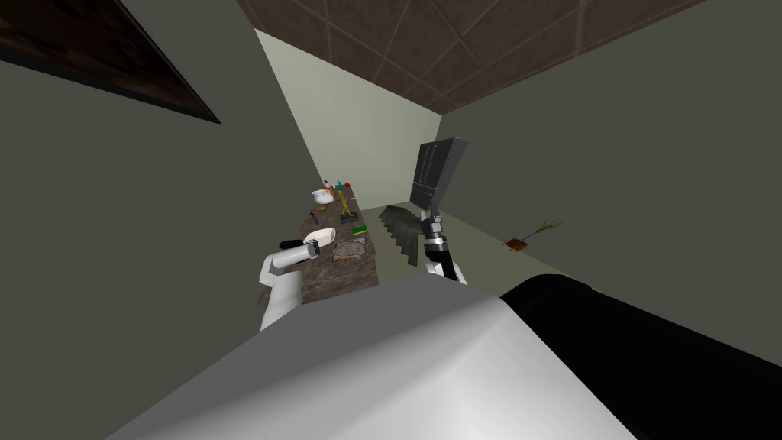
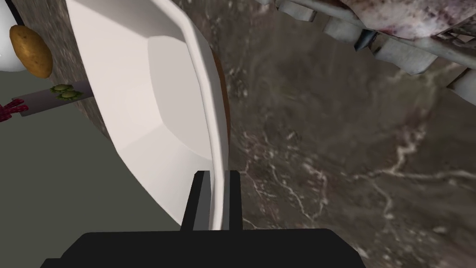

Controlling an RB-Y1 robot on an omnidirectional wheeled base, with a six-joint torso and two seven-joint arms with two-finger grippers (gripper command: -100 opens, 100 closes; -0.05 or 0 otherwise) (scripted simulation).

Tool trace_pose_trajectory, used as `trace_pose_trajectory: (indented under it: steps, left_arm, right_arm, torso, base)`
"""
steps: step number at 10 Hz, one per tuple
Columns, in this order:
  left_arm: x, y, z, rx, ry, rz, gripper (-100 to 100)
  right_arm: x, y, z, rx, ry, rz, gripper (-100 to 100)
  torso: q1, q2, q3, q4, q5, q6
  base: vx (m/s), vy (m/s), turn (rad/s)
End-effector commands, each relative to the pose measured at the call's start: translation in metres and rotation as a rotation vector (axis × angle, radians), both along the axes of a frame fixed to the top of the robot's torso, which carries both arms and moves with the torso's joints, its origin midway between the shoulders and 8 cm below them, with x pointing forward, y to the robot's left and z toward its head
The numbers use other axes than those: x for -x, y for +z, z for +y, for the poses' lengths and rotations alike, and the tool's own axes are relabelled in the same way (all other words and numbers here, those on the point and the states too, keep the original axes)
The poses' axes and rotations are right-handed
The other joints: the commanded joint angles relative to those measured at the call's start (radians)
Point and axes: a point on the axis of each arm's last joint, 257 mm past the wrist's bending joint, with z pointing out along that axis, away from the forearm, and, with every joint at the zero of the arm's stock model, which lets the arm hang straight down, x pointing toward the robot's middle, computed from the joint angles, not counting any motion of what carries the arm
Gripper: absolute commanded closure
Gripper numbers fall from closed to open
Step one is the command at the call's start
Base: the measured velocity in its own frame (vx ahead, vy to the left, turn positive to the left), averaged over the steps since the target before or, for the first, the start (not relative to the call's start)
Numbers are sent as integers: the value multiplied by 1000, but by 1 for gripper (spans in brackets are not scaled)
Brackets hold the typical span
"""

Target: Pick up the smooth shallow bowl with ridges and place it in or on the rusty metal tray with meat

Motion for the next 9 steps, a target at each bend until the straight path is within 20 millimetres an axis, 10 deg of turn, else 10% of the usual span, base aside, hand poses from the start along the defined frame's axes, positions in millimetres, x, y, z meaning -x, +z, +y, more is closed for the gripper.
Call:
trace_pose_trajectory:
  steps: [1,3,4,5,7,8,9]
  left_arm:
    - [0,0,0,0,0,0,100]
    - [0,0,0,0,0,-1,100]
    - [0,0,0,0,0,-1,0]
    - [2,5,0,2,2,5,100]
    - [2,6,0,2,2,2,100]
    - [3,6,0,2,2,4,0]
    - [-4,25,2,-9,11,-27,100]
  right_arm:
    - [0,0,0,0,0,0,0]
    - [0,0,0,0,0,0,0]
    - [0,0,0,0,0,0,0]
    - [0,0,0,0,0,0,0]
    - [0,0,0,0,0,0,0]
    - [0,0,0,0,0,0,0]
    - [0,0,0,0,0,0,0]
  torso:
    - [0,0,0,0,0,0]
    - [0,0,0,0,0,0]
    - [0,0,0,0,0,0]
    - [0,0,0,0,0,0]
    - [0,1,1,1,-1,0]
    - [0,1,1,0,-1,0]
    - [-1,1,1,0,-1,0]
  base:
    - [0,0,0]
    - [0,0,0]
    - [0,0,0]
    - [-7,10,-30]
    - [-4,5,-15]
    - [0,0,0]
    - [-33,-30,1]
